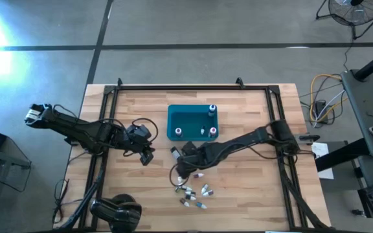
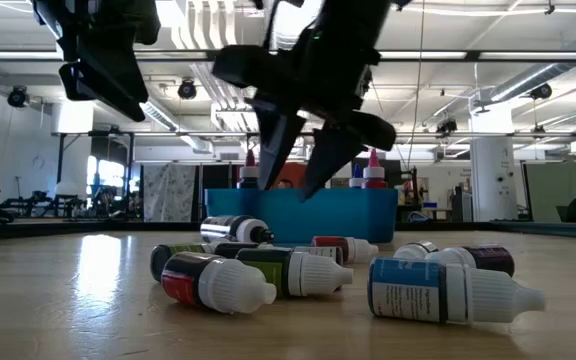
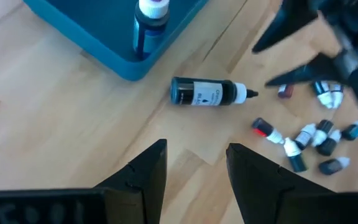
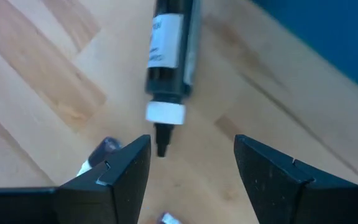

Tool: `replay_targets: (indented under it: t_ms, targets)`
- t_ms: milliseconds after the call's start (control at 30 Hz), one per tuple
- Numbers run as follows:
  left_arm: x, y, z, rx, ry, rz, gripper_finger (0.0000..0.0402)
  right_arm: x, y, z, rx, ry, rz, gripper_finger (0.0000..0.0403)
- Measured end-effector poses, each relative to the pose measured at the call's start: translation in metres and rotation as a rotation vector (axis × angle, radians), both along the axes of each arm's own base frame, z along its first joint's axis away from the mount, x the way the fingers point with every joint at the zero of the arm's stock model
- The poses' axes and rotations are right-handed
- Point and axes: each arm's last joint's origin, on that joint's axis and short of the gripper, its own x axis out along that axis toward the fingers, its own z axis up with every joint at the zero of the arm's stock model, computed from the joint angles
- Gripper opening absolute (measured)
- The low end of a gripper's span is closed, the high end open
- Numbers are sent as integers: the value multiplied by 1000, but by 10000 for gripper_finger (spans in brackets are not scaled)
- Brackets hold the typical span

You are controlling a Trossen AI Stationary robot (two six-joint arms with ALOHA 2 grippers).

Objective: Pick & Place food coloring
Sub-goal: Put the black food coloring bottle into the blue bin

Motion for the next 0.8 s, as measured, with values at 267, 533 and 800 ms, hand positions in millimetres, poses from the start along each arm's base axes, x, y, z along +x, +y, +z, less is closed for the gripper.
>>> replay_targets:
  t_ms: [267,533,800]
  targets:
    - [-4,-6,4,-31,-23,-32,142,22,4,-5,11,76,24,223]
    - [-4,-8,4,-96,-22,-35,142,41,-3,-19,110,108,-2,223]
    - [-5,-9,4,-107,-16,-50,142,48,-16,-19,82,110,-12,217]
